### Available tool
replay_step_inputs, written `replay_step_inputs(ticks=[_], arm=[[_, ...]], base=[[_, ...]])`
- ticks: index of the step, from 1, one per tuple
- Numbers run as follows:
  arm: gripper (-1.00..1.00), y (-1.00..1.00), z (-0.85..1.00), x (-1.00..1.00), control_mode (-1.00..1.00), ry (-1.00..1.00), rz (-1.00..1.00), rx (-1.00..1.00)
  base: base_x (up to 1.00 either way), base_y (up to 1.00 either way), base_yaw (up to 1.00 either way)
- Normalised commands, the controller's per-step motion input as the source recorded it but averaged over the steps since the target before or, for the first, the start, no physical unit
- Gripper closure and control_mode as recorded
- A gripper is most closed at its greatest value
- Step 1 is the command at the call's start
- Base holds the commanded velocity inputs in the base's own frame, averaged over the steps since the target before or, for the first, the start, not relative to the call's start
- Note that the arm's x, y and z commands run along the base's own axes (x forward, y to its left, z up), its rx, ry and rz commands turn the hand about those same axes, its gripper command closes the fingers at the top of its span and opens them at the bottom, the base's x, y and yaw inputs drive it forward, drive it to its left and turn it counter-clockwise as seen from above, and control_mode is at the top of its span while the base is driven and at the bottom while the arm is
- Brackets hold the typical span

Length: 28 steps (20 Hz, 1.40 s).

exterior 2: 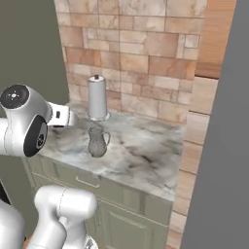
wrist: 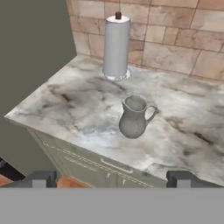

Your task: Move the cupcake and yogurt from the second highest shelf to the top shelf to make space. Then, place the pitcher from the counter on the cleared second highest shelf.

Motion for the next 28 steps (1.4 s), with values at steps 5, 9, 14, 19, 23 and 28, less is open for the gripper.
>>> replay_step_inputs(ticks=[5, 9, 14, 19, 23, 28], arm=[[-1.00, 0.00, 0.00, 0.00, 1.00, 0.00, 0.00, 0.00], [-1.00, 0.00, 0.00, 0.00, 1.00, 0.00, 0.00, 0.00], [-1.00, -0.03, -0.10, 0.17, -1.00, 0.00, 0.00, 0.00], [-1.00, -0.01, -0.34, 0.26, -1.00, 0.00, 0.15, 0.00], [-1.00, -0.04, -0.23, 0.35, -1.00, 0.00, 0.28, -0.04], [-1.00, -0.14, -0.17, 0.42, -1.00, 0.00, 0.32, -0.04]], base=[[0.63, -0.17, 0.12], [0.63, -0.05, 0.12], [0.20, -0.01, 0.02], [0.00, 0.00, 0.00], [0.00, 0.00, 0.00], [0.00, 0.00, 0.00]])
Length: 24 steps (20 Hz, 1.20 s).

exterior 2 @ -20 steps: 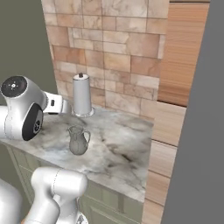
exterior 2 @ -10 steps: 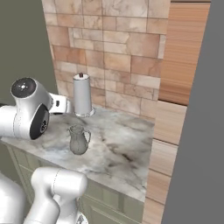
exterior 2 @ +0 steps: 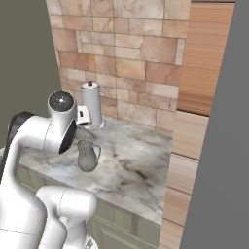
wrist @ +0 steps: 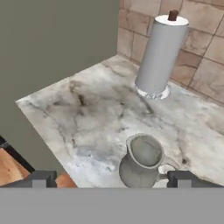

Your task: Move the cupcake and yogurt from the second highest shelf to the top shelf to make space. Then, place the pitcher from the counter on the cleared second highest shelf.

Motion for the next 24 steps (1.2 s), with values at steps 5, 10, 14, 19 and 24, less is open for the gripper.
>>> replay_step_inputs(ticks=[5, 10, 14, 19, 24], arm=[[-1.00, -0.21, -0.24, 0.41, -1.00, 0.02, 0.33, -0.05], [-1.00, -0.27, -0.34, 0.35, -1.00, 0.02, 0.31, -0.04], [-1.00, -0.23, -0.31, 0.27, -1.00, 0.00, 0.26, 0.00], [-1.00, -0.16, -0.25, 0.23, -1.00, 0.00, 0.22, -0.01], [-1.00, 0.00, -0.17, 0.16, -1.00, 0.00, 0.10, -0.01]], base=[[0.00, 0.00, 0.00], [0.00, 0.00, 0.00], [0.00, 0.00, 0.00], [0.00, 0.00, 0.00], [0.00, 0.00, 0.00]])
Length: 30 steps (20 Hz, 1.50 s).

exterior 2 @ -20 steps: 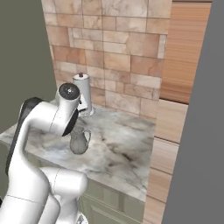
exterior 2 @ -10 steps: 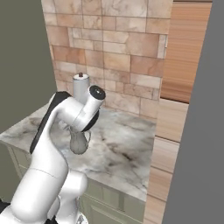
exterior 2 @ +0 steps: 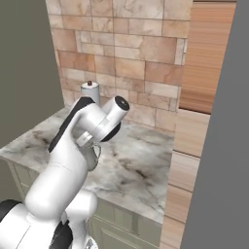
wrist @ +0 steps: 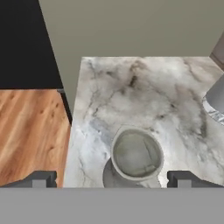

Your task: Move the cupcake and yogurt from the second highest shelf to the top shelf to make space. Then, place the pitcher from the counter on the cleared second highest shelf.

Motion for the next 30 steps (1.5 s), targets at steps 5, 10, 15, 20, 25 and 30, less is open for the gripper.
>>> replay_step_inputs(ticks=[5, 10, 15, 20, 25, 30], arm=[[-1.00, 0.00, -0.08, 0.06, -1.00, -0.01, 0.00, 0.00], [-1.00, -0.03, -0.23, 0.01, -1.00, -0.06, 0.00, 0.00], [-1.00, -0.11, -0.31, 0.02, -1.00, -0.11, 0.05, 0.03], [-1.00, -0.18, -0.28, 0.14, -1.00, -0.08, 0.13, 0.03], [-1.00, -0.22, -0.08, 0.15, -1.00, 0.00, 0.21, 0.02], [-1.00, -0.16, 0.00, 0.24, -1.00, 0.00, 0.21, 0.02]], base=[[0.00, 0.00, 0.00], [0.00, 0.00, 0.00], [0.00, 0.00, 0.00], [0.00, 0.00, 0.00], [0.00, 0.00, 0.00], [0.00, 0.00, 0.00]])
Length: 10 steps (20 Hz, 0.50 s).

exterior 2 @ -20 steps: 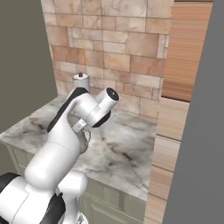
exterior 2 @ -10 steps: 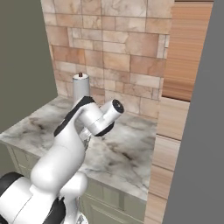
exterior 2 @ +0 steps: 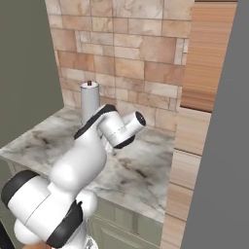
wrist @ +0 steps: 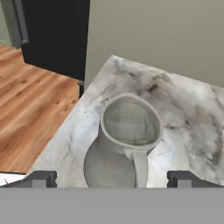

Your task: Move the cupcake and yogurt from the second highest shelf to the top shelf to make space. Then, place the pitcher from the counter on the cleared second highest shelf.

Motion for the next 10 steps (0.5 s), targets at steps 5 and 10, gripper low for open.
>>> replay_step_inputs(ticks=[5, 10], arm=[[-1.00, -0.03, 0.00, 0.24, -1.00, 0.00, 0.16, 0.00], [-1.00, 0.09, -0.15, 0.01, -1.00, 0.00, 0.03, 0.00]], base=[[0.00, 0.00, 0.00], [0.00, 0.00, 0.00]])
